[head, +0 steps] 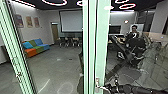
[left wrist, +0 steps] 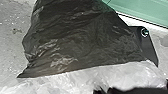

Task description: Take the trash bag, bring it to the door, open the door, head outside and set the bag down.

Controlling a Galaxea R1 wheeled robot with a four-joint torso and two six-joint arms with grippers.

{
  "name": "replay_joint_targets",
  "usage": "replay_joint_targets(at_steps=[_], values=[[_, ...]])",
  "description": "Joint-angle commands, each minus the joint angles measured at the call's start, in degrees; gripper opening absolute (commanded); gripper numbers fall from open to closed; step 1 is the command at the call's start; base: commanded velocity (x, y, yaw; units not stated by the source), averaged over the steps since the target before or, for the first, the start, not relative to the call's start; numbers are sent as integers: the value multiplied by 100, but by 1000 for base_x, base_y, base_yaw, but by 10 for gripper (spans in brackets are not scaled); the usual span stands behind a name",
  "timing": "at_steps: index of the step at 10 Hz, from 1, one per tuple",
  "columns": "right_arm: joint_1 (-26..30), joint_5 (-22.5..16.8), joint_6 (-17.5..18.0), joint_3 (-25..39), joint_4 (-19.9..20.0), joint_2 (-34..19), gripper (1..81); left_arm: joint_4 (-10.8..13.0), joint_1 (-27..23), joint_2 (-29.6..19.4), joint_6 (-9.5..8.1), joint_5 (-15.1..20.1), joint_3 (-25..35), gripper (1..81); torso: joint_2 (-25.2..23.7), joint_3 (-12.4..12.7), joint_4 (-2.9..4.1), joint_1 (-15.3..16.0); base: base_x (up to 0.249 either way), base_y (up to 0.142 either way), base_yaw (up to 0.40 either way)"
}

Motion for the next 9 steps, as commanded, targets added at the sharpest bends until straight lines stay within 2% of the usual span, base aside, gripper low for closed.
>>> replay_joint_targets(at_steps=[1,5,8,9], values=[[254,-624,40,-248,-337,538,811,-40,-328,-72,25,330,-16,10,0,0,0,0,0,0,0],[-1,-607,40,-889,-952,864,811,-40,-319,-90,25,339,-51,10,-2,0,0,0,0,0,0],[86,-519,22,-1434,-1101,1162,811,-40,-292,-99,16,339,-78,10,-5,2,0,0,0,0,0],[104,-493,31,-1610,-1260,1250,811,-40,-266,-99,16,339,-78,10,-5,2,0,-2,0,0,0]])
